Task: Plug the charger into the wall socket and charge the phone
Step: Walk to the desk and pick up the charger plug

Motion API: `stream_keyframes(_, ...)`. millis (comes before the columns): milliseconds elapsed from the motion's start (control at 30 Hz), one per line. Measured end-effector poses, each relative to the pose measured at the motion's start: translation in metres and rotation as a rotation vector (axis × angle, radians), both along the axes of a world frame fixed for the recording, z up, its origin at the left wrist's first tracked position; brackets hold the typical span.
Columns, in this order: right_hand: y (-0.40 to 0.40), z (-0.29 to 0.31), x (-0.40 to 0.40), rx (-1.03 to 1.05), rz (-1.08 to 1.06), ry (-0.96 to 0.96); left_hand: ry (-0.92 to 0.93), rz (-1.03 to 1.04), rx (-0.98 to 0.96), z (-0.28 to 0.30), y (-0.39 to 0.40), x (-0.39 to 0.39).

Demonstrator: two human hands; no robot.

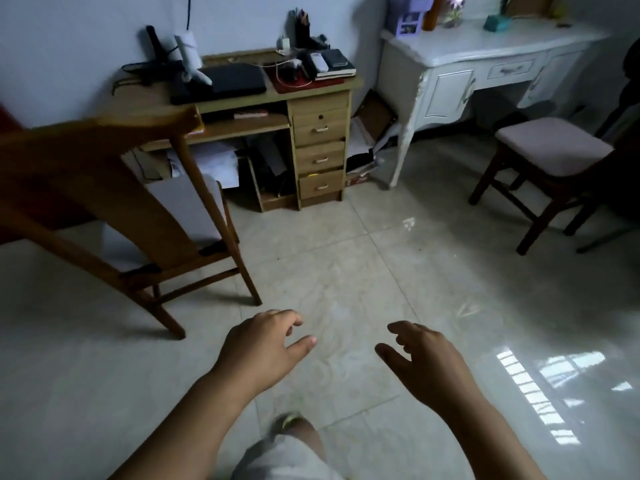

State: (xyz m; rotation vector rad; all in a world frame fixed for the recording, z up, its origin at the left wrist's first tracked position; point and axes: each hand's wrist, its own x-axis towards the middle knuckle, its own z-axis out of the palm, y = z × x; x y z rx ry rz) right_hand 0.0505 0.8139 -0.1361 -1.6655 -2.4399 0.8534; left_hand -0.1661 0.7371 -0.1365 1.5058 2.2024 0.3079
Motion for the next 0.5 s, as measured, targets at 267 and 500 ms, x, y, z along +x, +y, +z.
stream_keyframes(267, 0.168, -0.008, -0.097, 0.048, 0.15, -0.05, -0.055, 0.148, 0.029, -0.034, 0.135, -0.085)
stream_keyframes(500, 0.341, 0.018, -0.182, 0.086, 0.142, -0.028, -0.051, 0.131, 0.025, -0.019, 0.312, -0.181)
